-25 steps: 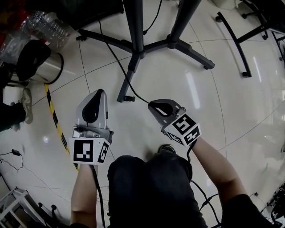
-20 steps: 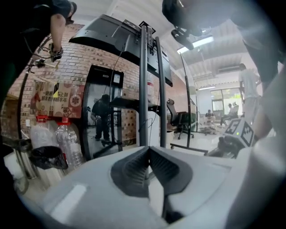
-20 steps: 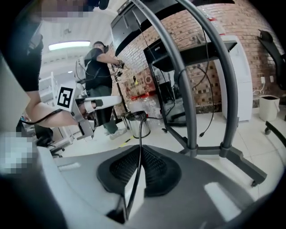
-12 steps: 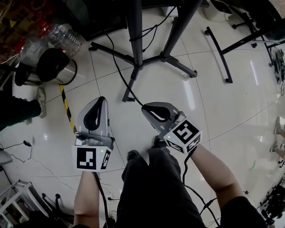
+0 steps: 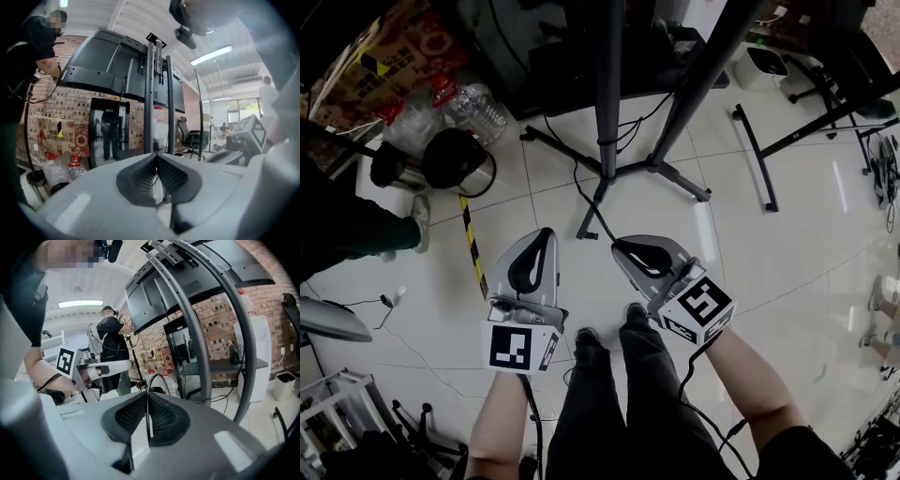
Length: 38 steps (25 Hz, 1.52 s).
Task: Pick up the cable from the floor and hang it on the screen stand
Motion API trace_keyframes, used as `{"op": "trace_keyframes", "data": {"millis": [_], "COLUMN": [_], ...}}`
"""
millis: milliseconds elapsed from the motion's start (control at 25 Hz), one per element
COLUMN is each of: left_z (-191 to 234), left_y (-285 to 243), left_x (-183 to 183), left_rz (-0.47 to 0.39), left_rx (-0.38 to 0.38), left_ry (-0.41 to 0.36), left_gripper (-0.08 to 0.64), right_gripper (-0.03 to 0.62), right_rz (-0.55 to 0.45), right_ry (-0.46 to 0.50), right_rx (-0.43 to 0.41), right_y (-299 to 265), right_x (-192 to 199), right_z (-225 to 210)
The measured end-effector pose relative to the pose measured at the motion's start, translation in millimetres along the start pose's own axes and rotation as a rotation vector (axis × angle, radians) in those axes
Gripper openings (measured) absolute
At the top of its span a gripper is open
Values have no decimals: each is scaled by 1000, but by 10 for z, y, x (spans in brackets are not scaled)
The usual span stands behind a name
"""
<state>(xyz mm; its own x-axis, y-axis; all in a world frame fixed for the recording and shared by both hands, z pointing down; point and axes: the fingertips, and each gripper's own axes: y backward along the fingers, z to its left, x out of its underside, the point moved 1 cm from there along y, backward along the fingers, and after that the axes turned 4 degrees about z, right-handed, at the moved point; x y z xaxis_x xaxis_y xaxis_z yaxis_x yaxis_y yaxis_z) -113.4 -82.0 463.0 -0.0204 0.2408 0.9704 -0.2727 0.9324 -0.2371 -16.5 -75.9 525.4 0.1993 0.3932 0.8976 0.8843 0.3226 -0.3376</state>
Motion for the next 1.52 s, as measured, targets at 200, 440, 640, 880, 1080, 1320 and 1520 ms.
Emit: {"op": "trace_keyframes", "data": {"millis": [200,440,640,880,1080,1320,1520], "left_z": [-78,-181,-182,-252,-274,-321,-347], "left_y": [133,258,379,474,543,513,536], "left_x": [-457,-840,-1164,-1544,-1841,-2251,-2697], "left_rz": [-42,-56,-88,-134,-164,-191,-232], "left_rx": [-15,-48,-86,-129,-160,-197,-203], "left_ry": [4,9,8,4,-45,-83,-53], "left_gripper": [6,6,6,6,6,6,6], "right_gripper": [20,20,20,20,20,20,20], "right_rz": [-16,-40,-52,-89,-135,-193,-224], "right_ry": [92,160,176,232,277,338,394], "right_rx": [-22,-54,-120,-148,-167,-181,-180], "right_y": [209,382,462,632,774,867,915], "right_x": [-540,-1032,-1406,-1803,-2221,-2792,-3293], "right_z": [207,403,526,580,592,532,610]}}
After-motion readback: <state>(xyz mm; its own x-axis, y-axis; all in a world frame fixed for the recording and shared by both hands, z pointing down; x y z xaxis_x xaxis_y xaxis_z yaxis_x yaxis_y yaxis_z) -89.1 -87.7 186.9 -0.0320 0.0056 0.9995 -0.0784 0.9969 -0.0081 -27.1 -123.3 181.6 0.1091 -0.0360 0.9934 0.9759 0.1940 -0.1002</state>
